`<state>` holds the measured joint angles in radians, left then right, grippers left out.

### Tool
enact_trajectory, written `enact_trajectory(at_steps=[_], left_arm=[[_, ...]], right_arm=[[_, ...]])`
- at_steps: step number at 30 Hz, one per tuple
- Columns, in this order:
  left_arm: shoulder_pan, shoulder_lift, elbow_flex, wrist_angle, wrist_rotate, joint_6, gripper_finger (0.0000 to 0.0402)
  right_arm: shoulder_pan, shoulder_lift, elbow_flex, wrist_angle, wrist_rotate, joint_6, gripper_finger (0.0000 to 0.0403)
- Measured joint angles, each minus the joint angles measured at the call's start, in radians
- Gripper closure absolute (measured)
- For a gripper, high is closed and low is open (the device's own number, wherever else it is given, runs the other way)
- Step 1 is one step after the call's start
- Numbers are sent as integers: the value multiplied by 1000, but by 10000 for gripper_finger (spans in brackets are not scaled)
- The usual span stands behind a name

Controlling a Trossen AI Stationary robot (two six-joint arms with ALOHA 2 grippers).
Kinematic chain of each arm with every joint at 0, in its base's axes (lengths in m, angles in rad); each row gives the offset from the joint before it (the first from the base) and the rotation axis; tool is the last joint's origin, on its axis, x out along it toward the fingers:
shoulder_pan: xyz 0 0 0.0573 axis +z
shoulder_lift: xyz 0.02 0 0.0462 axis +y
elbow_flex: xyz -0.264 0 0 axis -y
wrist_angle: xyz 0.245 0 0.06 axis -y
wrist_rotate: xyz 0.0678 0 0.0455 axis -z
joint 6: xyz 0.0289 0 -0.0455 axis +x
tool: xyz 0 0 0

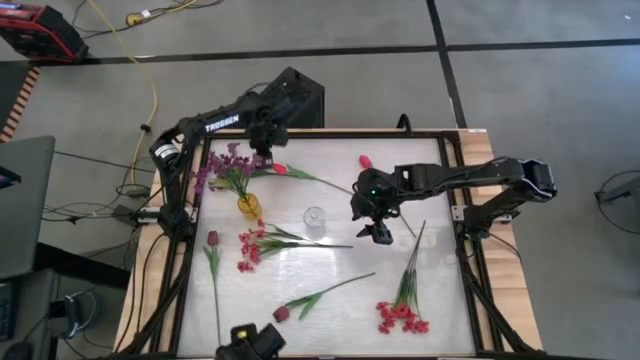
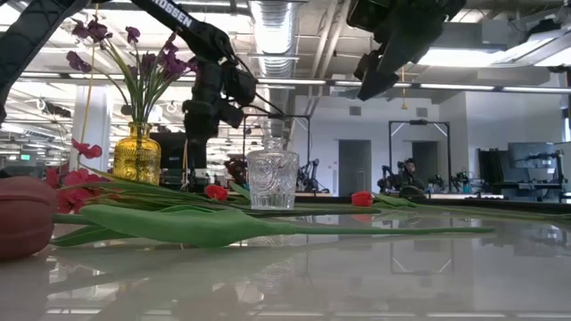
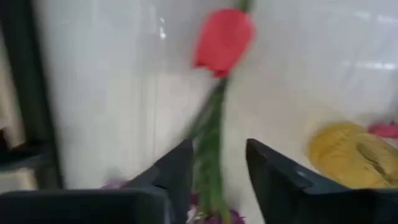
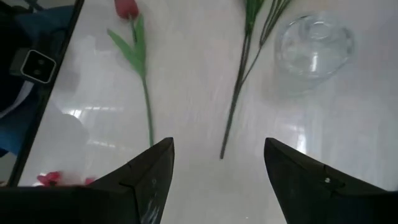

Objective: Sort flowers into vase by color
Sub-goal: Put the violet flower into the yellow vase

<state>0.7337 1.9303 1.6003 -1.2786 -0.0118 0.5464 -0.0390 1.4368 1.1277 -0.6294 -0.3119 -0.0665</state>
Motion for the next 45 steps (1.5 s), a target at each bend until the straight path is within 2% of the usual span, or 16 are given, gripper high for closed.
enact_trajectory(at_steps=[4, 8, 16, 23, 27, 29, 33, 34, 39, 45], left_arm=[[-41, 0, -102, 67, -10, 17, 212], [-68, 0, -203, 160, -107, 46, 189], [-71, 0, -287, 339, -125, 101, 198], [-72, -3, -350, 379, -116, 119, 214], [-72, -4, -356, 360, -125, 115, 247], [-75, -3, -349, 333, -141, 115, 281], [-96, -1, -331, 269, -252, 148, 376], [-103, -1, -323, 270, -287, 153, 387], [-147, -17, -252, 234, -370, 196, 392], [-200, -50, -78, 167, -427, 225, 399]], right_arm=[[18, 0, -1, 2, 0, 25, 127], [39, 0, -1, 2, 0, 25, 127], [46, 0, -1, 2, 1, 37, 127], [46, 0, -1, 2, 4, 40, 127], [41, 0, -1, 6, 4, 40, 127], [36, 0, -1, 6, 4, 41, 127], [30, 0, -1, 7, 4, 41, 127], [30, 0, -1, 8, 4, 42, 127], [29, 0, -1, 6, 3, 44, 127], [9, 0, -1, -7, 6, 73, 127]])
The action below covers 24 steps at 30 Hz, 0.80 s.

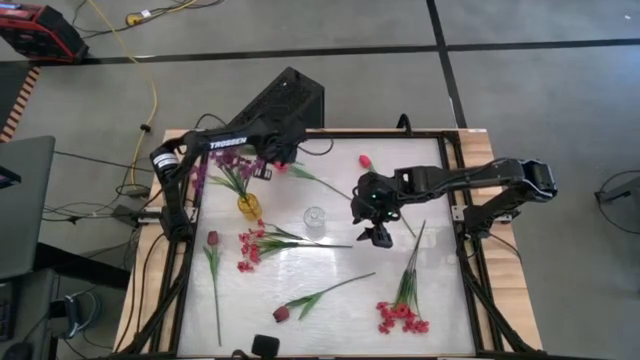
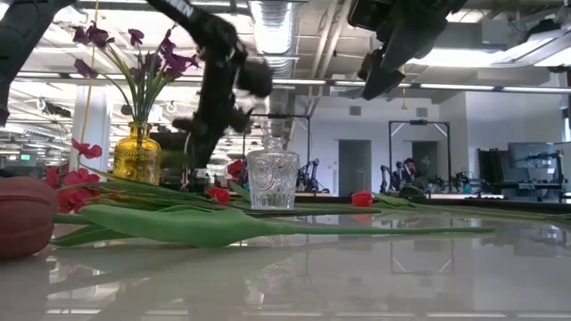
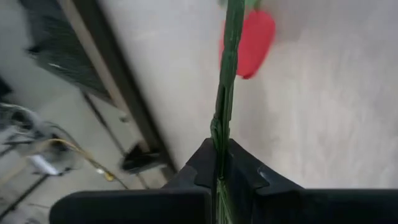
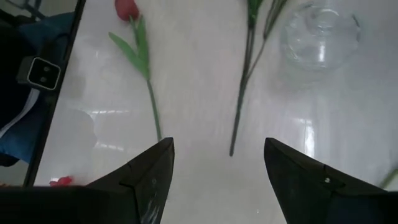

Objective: Sort flowers into vase by color
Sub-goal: Put the violet flower into the yellow vase

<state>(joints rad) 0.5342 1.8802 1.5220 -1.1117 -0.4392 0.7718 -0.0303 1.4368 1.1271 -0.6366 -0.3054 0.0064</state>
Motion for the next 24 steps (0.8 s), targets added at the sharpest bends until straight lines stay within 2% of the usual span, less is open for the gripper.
enact_trajectory(at_steps=[4, 8, 11, 16, 17, 19, 21, 22, 24], left_arm=[[-26, -13, 160, -108, -25, -4, 400], [-44, -33, 345, -146, -50, -6, 401], [-54, -38, 509, -151, -126, -3, 401], [-64, -43, 811, -102, -271, 29, 401], [-65, -54, 837, -66, -283, 28, 401], [-75, -146, 771, 100, -324, 64, 401], [-89, -227, 720, 172, -325, 91, 401], [-94, -262, 710, 192, -312, 73, 401], [-109, -322, 708, 184, -220, -24, 401]], right_arm=[[-20, 0, 0, -8, 19, 12, 127], [-26, 6, 0, 18, 125, -44, 127], [-32, 8, 0, 47, 216, -96, 127], [-35, 8, 1, 152, 237, -281, 127], [-32, 8, 1, 173, 239, -314, 127], [-24, 7, 1, 196, 250, -369, 127], [-12, 7, 1, 211, 263, -425, 127], [-8, 7, 1, 215, 268, -454, 127], [3, 7, 1, 221, 287, -496, 127]])
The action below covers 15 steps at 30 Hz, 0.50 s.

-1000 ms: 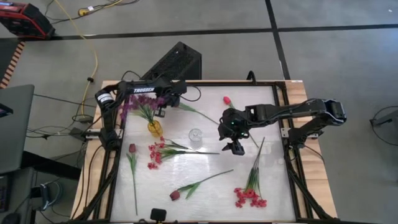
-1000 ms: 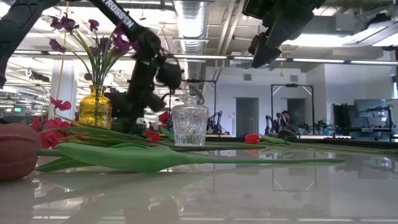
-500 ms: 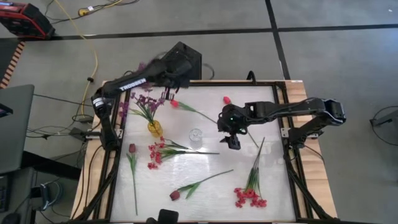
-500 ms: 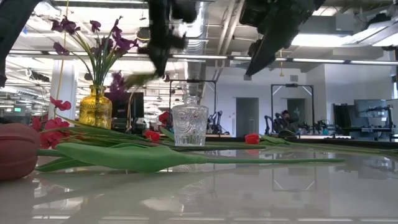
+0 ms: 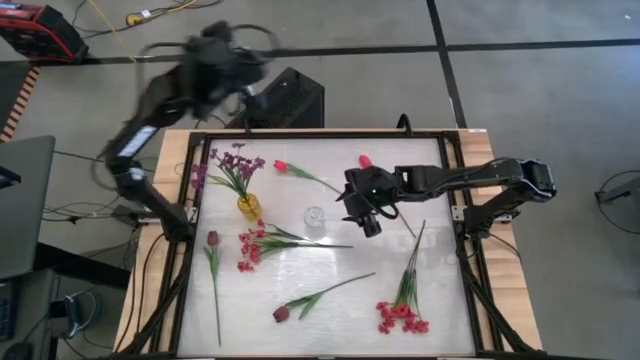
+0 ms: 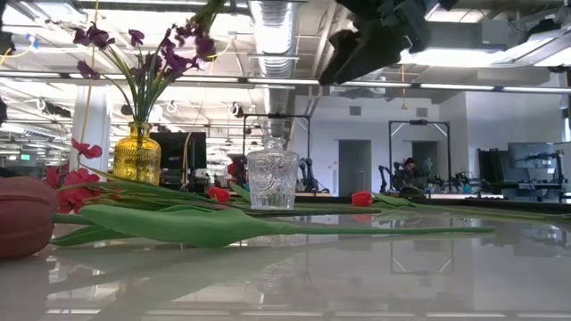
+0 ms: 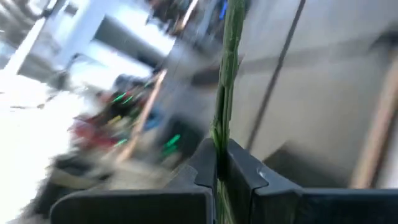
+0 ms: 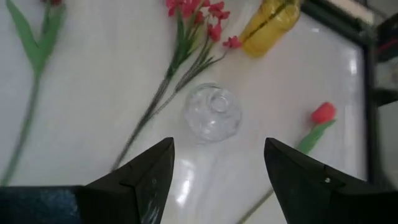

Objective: Sort flowers into vase by color
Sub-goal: Put the violet flower into the yellow vase

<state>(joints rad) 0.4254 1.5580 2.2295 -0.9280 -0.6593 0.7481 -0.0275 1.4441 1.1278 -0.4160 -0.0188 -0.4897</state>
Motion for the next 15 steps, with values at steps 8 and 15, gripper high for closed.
enact_trajectory(at_steps=[8, 15], left_arm=[[-12, -192, -1, -18, 821, -520, 401], [-142, -224, -2, -191, 1047, -811, 401]], right_arm=[[62, 0, 0, 93, 107, -210, 127], [211, 0, 0, 254, 500, -583, 128]])
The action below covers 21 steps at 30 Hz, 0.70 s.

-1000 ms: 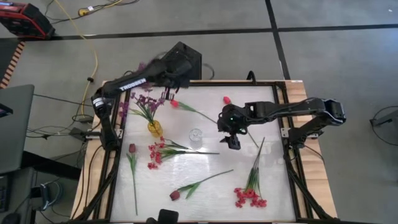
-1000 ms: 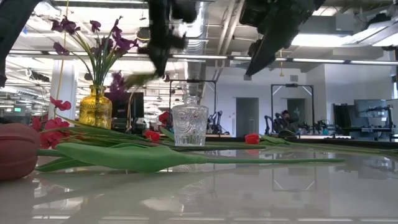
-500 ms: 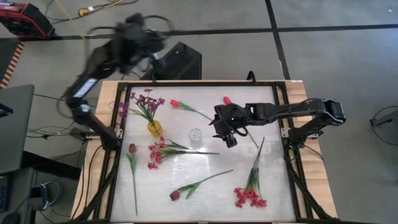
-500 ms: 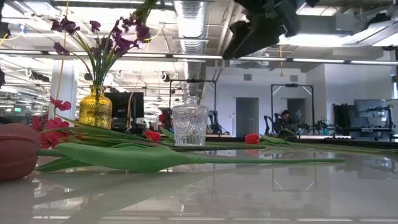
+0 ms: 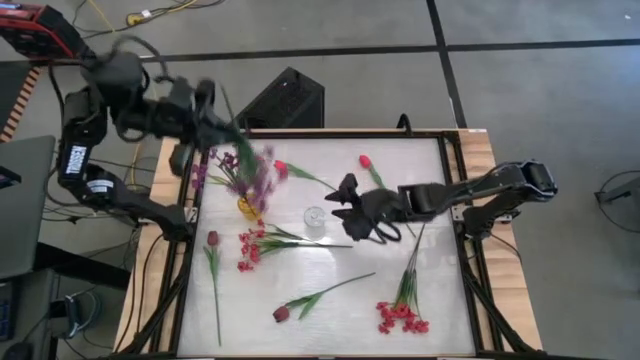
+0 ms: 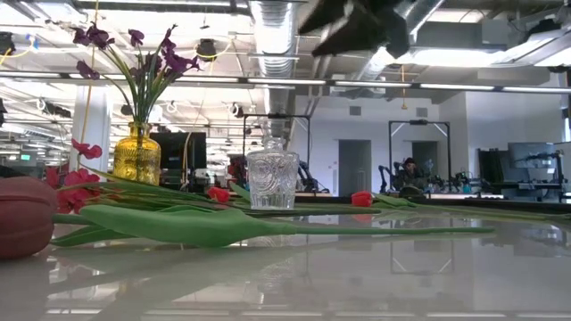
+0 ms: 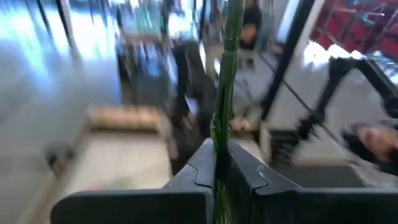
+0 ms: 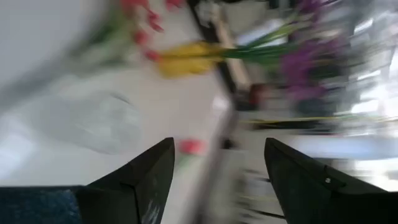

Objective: Sort flowers into vase by color
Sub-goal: Put the violet flower into the yellow vase

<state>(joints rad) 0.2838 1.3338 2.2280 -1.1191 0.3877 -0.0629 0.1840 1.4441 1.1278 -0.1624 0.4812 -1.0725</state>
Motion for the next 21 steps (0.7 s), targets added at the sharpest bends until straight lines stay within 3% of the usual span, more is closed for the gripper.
enact_trajectory(at_steps=[3, 7, 13, 21], left_arm=[[-64, 6, -45, -82, -112, -111, 401], [-130, 11, -218, -87, -272, -275, 401], [-192, 10, -493, 51, -240, -524, 401], [-250, 22, -658, 187, -243, -658, 401]], right_arm=[[67, 0, 0, 94, 160, -269, 128], [126, 0, 0, 266, 244, -542, 128], [162, 50, 0, 531, 255, -840, 128], [200, 222, 16, 808, 274, -1148, 129]])
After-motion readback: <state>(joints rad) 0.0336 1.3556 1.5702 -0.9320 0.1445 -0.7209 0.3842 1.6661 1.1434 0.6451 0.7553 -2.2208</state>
